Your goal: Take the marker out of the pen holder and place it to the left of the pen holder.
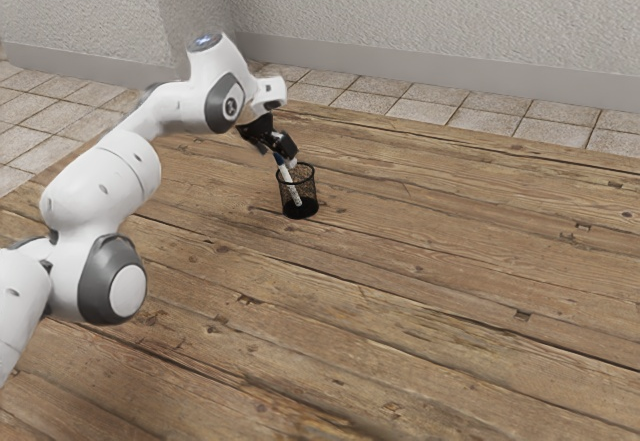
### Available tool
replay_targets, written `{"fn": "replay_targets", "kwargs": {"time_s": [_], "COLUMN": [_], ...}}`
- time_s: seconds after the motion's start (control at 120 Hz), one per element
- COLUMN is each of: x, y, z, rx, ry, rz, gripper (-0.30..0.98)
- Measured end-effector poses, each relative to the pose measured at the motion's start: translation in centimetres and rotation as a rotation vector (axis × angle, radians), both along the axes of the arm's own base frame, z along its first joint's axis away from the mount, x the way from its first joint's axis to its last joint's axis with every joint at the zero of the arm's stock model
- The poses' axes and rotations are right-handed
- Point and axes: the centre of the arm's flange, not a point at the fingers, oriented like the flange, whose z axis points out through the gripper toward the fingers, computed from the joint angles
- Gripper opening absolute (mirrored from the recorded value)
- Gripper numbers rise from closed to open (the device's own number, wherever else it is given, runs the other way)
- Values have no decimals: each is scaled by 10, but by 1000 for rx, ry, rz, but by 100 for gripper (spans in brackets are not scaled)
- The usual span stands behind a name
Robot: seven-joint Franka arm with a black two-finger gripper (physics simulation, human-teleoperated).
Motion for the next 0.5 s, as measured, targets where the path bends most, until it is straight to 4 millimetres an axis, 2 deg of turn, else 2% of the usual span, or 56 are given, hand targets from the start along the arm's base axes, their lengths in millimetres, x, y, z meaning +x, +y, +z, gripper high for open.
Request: {"fn": "replay_targets", "kwargs": {"time_s": [0.2,0.375,0.5], "x": [5,7,8], "y": [13,12,7], "z": [-12,-22,-20], "rx": [-15,-57,-74], "ry": [-70,-94,-104], "rz": [-6,-14,-28], "gripper": [68,25,6]}}
